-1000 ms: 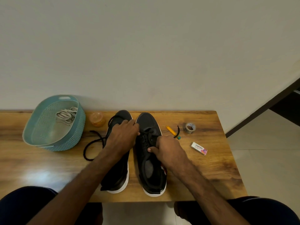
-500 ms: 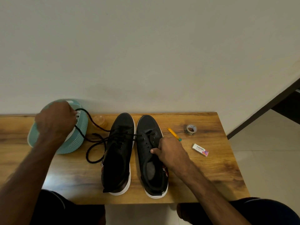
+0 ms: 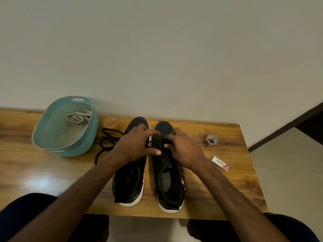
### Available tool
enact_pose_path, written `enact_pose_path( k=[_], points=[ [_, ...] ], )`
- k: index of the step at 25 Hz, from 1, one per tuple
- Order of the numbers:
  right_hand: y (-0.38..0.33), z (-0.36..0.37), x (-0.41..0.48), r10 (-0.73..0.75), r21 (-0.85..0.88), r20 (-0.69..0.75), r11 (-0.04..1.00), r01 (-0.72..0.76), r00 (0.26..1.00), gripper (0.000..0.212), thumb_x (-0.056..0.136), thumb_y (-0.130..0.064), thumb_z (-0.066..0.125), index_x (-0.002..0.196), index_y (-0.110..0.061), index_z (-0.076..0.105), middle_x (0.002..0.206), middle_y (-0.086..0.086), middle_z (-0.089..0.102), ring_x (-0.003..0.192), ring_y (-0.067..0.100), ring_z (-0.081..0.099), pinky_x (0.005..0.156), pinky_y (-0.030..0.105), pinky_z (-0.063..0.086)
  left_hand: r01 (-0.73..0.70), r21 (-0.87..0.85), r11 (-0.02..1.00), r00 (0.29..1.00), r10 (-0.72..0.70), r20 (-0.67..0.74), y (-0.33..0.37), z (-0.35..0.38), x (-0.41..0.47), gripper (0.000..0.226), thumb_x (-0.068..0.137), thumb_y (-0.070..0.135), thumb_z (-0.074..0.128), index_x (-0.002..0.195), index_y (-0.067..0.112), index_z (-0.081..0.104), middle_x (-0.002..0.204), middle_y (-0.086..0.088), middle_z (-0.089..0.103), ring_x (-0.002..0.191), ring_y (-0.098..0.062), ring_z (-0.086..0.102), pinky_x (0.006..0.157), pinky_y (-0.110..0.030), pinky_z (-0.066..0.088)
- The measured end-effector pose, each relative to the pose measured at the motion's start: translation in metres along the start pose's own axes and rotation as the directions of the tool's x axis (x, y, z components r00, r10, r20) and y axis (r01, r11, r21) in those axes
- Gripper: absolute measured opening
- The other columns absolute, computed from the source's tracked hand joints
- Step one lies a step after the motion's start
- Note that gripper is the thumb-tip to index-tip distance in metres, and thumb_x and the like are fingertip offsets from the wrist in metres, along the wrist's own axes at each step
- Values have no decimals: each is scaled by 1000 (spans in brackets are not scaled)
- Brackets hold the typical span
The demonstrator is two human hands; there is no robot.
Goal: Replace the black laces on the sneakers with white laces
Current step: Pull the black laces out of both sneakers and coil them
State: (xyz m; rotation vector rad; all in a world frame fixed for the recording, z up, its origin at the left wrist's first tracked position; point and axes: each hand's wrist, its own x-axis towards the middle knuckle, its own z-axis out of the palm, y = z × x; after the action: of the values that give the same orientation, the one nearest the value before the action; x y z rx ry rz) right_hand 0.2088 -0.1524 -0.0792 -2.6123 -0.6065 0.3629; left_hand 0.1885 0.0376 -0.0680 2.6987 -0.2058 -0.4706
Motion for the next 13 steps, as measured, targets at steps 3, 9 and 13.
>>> enact_pose_path(
  k=[3,9,13],
  points=[
    [3,2,7,64,-27,4,998,-64,998,23,98,-33,56,114,-19,66,106,1,49,101,18,52,75,34,43,-17,123,992,999,11,46,3,11,9,82,69,73,69,140,42,43,133,1,41,127,-20,39,99,-45,44],
    [11,9,4,137,18,133,990,-141,982,20,103,-21,43,112,-7,55,115,11,47,99,29,53,85,41,45,-104,252,962,994,92,57,5,19,6,88,65,88,54,139,42,41,142,1,34,131,-22,35,102,-50,37],
    [15,1,2,310,458,203,808,-370,929,28,108,-22,32,108,-4,54,95,14,56,82,24,57,70,34,49,-109,233,966,994,107,19,10,28,3,91,62,94,46,133,36,43,152,-3,27,137,-25,31,103,-53,30]
  ],
)
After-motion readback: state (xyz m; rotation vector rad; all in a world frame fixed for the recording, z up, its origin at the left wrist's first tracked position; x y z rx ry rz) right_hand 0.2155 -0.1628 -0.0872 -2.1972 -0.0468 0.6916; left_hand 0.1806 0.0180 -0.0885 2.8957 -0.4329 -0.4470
